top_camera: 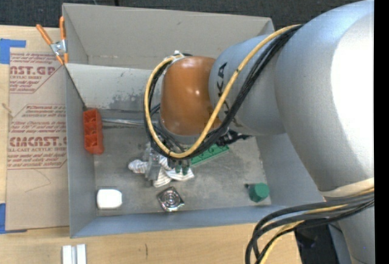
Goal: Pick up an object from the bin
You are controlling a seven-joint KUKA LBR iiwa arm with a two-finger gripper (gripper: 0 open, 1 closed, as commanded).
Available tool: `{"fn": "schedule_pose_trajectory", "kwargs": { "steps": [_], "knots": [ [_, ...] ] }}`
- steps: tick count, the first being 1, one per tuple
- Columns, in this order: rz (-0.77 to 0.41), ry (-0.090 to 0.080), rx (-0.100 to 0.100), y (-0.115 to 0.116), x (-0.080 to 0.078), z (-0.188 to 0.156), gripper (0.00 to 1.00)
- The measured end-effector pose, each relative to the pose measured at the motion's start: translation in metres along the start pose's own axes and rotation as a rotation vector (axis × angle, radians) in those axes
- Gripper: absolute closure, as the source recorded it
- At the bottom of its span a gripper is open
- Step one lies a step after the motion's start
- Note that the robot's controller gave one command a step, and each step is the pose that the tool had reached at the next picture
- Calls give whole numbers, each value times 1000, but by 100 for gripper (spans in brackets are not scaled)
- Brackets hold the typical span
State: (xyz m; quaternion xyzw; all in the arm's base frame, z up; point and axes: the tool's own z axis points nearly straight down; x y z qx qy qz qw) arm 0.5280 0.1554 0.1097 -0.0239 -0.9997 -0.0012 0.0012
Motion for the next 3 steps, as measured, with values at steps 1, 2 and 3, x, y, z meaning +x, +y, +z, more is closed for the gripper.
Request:
{"fn": "schedule_pose_trajectory", "kwargs": {
  "steps": [1, 2, 3],
  "knots": [
    [-5, -20, -6, -6, -5, -18, 100],
    [-30, 5, 2, -8, 4, -44, 100],
    [-45, -10, -2, -5, -7, -108, 100]
  ]
}}
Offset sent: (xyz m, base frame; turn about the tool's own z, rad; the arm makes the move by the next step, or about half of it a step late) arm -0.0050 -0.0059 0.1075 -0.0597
